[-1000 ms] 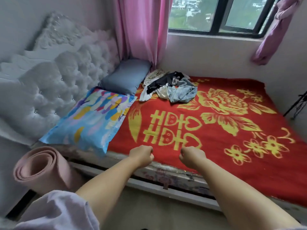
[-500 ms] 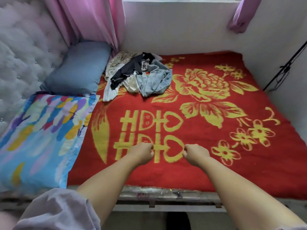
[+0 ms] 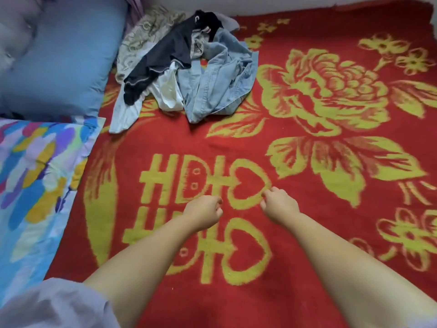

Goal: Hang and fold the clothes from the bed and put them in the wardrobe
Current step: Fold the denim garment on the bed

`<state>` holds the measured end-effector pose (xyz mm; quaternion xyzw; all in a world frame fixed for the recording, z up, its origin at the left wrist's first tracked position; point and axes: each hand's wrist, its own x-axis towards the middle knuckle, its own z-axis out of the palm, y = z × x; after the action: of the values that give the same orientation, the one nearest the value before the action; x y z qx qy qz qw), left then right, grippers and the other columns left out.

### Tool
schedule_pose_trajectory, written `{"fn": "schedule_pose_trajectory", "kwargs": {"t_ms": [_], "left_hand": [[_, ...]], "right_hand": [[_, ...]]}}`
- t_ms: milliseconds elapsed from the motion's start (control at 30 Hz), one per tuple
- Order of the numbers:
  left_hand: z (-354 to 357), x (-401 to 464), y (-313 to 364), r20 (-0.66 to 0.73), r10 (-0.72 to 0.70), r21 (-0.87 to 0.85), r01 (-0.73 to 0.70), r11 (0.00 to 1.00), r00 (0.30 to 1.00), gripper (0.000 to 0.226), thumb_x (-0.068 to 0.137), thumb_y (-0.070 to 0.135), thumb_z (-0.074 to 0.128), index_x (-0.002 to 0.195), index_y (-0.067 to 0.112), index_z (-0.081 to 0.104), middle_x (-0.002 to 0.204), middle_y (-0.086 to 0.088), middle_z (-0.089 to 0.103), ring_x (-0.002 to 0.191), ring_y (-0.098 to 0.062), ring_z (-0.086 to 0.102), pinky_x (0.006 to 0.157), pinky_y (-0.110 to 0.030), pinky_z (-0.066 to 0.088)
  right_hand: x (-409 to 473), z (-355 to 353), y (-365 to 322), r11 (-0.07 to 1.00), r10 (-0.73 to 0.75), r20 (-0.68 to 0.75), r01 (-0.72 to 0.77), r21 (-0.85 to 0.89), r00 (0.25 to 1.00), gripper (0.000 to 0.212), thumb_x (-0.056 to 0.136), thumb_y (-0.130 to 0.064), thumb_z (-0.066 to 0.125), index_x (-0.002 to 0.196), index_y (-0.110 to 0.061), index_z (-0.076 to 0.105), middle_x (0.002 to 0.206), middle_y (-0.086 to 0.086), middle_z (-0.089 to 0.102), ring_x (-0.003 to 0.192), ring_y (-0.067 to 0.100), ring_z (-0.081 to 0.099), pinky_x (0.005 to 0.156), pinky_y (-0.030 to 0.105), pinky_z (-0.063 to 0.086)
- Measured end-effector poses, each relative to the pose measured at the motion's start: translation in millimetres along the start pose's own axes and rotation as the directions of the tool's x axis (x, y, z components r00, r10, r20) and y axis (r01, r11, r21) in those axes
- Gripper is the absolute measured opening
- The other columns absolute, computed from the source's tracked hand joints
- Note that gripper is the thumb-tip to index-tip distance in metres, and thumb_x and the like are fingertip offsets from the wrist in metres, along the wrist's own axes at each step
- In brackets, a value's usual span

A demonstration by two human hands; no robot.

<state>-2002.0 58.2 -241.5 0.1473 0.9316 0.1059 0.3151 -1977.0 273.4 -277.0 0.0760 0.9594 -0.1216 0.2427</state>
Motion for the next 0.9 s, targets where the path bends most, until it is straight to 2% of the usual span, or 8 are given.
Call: {"fn": "schedule_pose_trajectory", "kwargs": {"t_ms": [100, 167, 267, 333, 467, 533, 733, 900], "left_hand": [[0, 66, -20, -0.040, 0.013, 0.037, -0.011, 0.999, 0.999, 0.048, 0.095, 0.025, 0.041, 0.142, 0.020, 0.039, 0.131, -0.006, 0.051, 0.111, -0.024, 0.054, 0.082, -0.039, 0.051], [2, 111, -32, -0.100, -0.004, 0.054, 0.009, 0.999, 0.995, 0.054, 0.094, 0.024, 0.043, 0.146, 0.021, 0.030, 0.135, -0.007, 0.045, 0.120, -0.026, 0.046, 0.087, -0.041, 0.049], [-5, 175, -46, -0.199, -0.005, 0.037, 0.012, 0.999, 0.980, 0.061, 0.092, 0.021, 0.046, 0.149, 0.019, 0.023, 0.142, -0.009, 0.036, 0.128, -0.029, 0.037, 0.094, -0.044, 0.042], [-6, 212, -57, -0.201, 0.011, 0.018, -0.008, 1.000, 0.980, 0.065, 0.092, 0.023, 0.048, 0.151, 0.019, 0.019, 0.150, -0.009, 0.027, 0.134, -0.029, 0.031, 0.101, -0.045, 0.037], [-2, 274, -72, -0.422, -0.003, 0.059, 0.031, 0.998, 0.906, 0.073, 0.093, 0.030, 0.050, 0.153, 0.017, 0.011, 0.158, -0.012, 0.011, 0.144, -0.028, 0.014, 0.115, -0.044, 0.017], [-6, 298, -68, -0.561, -0.129, -0.091, 0.094, 0.991, 0.818, 0.075, 0.092, 0.030, 0.050, 0.153, 0.013, 0.009, 0.159, -0.014, 0.009, 0.145, -0.028, 0.013, 0.117, -0.041, 0.013], [-52, 379, -53, -0.596, -0.205, -0.104, 0.178, 0.979, 0.777, 0.073, 0.090, 0.030, 0.053, 0.151, 0.016, 0.017, 0.156, -0.016, 0.012, 0.144, -0.030, 0.012, 0.113, -0.045, 0.019], [-93, 401, -60, -0.607, -0.189, -0.145, 0.127, 0.981, 0.772, 0.027, 0.092, 0.015, 0.045, 0.118, 0.009, 0.052, 0.129, -0.015, 0.047, 0.125, -0.031, 0.040, 0.095, -0.049, 0.037]], "right_hand": [[72, 16, -9, 0.997, 0.033, -0.042, -0.029, 0.076, 0.999, 0.043, 0.097, -0.029, 0.040, 0.138, -0.017, 0.043, 0.142, 0.010, 0.041, 0.129, 0.029, 0.038, 0.097, 0.044, 0.041], [112, 35, -14, 0.993, 0.028, -0.070, -0.020, 0.115, 0.997, 0.049, 0.097, -0.030, 0.040, 0.144, -0.019, 0.036, 0.154, 0.009, 0.027, 0.142, 0.027, 0.024, 0.110, 0.046, 0.028], [149, 72, -11, 0.996, -0.035, -0.059, 0.031, -0.082, 0.998, 0.059, 0.099, -0.041, 0.027, 0.153, -0.027, 0.009, 0.162, 0.002, -0.005, 0.148, 0.020, -0.010, 0.115, 0.057, -0.005], [158, 96, -5, 0.982, -0.083, -0.160, 0.054, -0.180, 0.984, 0.061, 0.095, -0.046, 0.016, 0.153, -0.032, 0.002, 0.161, 0.000, -0.011, 0.147, 0.018, -0.014, 0.112, 0.059, -0.013], [165, 113, -5, 0.991, -0.098, -0.373, 0.058, -0.117, 0.923, 0.063, 0.085, -0.044, 0.029, 0.145, -0.028, 0.039, 0.156, 0.003, 0.028, 0.145, 0.019, 0.016, 0.114, 0.058, 0.003], [163, 116, -5, 0.990, -0.116, -0.412, 0.073, -0.119, 0.904, 0.062, 0.083, -0.042, 0.034, 0.141, -0.025, 0.046, 0.153, 0.005, 0.035, 0.142, 0.021, 0.022, 0.111, 0.059, 0.010], [168, 117, 1, 0.982, -0.146, -0.426, 0.080, -0.169, 0.893, 0.063, 0.081, -0.042, 0.039, 0.142, -0.026, 0.042, 0.154, 0.006, 0.033, 0.142, 0.022, 0.025, 0.109, 0.060, 0.014], [171, 114, 0, 0.981, -0.144, -0.438, 0.071, -0.180, 0.887, 0.063, 0.081, -0.042, 0.039, 0.142, -0.026, 0.040, 0.153, 0.006, 0.035, 0.142, 0.023, 0.025, 0.108, 0.060, 0.015]]}}
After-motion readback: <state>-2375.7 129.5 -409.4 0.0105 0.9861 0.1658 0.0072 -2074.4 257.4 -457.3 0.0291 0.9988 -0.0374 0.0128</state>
